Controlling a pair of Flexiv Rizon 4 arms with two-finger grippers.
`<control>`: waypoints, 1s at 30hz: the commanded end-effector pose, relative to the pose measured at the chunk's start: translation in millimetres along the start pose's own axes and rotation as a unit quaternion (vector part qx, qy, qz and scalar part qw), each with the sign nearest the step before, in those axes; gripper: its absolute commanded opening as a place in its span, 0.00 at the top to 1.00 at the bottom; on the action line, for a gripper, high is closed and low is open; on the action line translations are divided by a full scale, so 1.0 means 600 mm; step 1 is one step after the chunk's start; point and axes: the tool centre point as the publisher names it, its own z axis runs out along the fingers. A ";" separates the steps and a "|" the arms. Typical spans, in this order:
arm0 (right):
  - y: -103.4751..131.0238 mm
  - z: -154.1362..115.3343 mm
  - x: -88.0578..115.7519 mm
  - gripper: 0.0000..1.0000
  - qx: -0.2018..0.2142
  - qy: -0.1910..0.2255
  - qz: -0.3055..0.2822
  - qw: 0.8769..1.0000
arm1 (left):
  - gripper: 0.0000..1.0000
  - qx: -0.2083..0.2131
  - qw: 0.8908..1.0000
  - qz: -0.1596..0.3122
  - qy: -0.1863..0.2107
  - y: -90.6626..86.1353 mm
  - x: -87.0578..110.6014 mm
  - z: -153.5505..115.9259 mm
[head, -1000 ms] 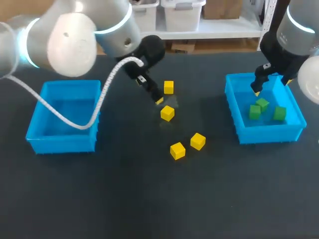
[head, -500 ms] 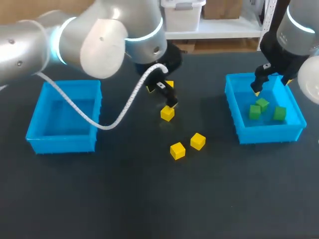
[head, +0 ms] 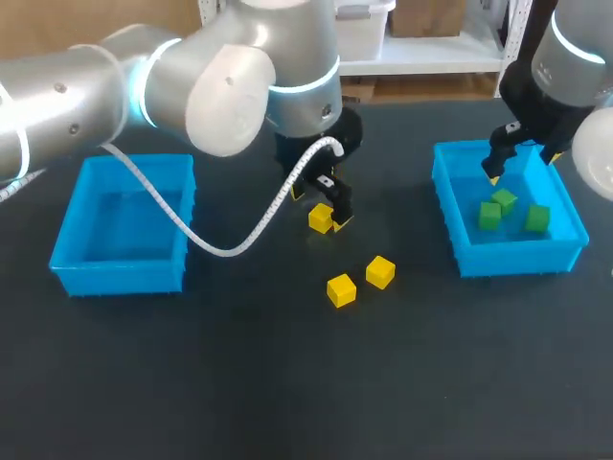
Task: Put the green cubes in the right bin and the yellow cubes in the left bin.
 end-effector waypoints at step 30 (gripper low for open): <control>0.000 0.000 0.001 0.00 0.001 -0.001 0.000 1.000 | 1.00 -0.048 0.998 -0.027 -0.018 0.022 -0.004 0.039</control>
